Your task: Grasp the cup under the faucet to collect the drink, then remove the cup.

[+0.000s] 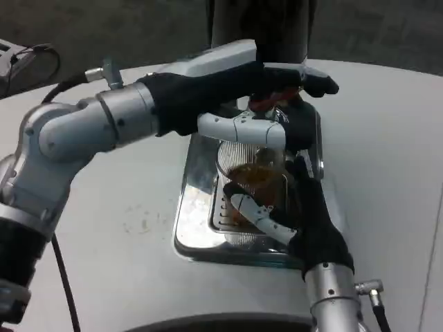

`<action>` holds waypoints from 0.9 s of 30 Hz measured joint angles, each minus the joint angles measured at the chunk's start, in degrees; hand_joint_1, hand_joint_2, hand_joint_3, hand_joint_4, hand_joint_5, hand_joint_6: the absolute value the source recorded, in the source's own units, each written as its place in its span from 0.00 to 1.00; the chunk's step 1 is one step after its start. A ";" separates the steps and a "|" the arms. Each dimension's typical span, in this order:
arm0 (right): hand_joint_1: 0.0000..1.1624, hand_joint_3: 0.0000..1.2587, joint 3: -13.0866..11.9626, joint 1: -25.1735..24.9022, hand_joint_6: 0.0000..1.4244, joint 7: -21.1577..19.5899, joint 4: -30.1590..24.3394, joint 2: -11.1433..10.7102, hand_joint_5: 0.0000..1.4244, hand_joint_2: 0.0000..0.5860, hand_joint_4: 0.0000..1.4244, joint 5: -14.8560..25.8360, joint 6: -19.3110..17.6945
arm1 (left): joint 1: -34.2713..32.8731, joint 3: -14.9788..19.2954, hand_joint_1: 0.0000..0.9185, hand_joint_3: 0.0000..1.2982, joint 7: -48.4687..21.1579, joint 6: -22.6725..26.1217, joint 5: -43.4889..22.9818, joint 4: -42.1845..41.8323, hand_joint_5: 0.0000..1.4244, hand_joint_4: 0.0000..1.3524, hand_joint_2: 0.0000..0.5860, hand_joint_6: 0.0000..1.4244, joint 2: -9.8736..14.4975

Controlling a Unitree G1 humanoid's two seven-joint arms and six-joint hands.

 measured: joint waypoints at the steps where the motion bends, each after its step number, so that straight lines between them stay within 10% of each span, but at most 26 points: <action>1: 0.59 0.00 0.03 -0.01 0.00 -0.17 0.12 0.12 0.06 0.35 0.01 -0.10 -0.04 | 0.00 0.00 0.00 0.17 0.00 0.00 -0.02 0.02 0.18 0.14 0.08 0.16 0.00; 27: 0.62 0.03 3.40 -3.41 0.04 -9.15 7.34 1.90 0.12 0.38 0.10 -3.03 -1.28 | -0.02 -0.09 0.00 0.18 -0.03 -0.58 -0.50 0.94 0.18 0.14 0.08 0.16 0.27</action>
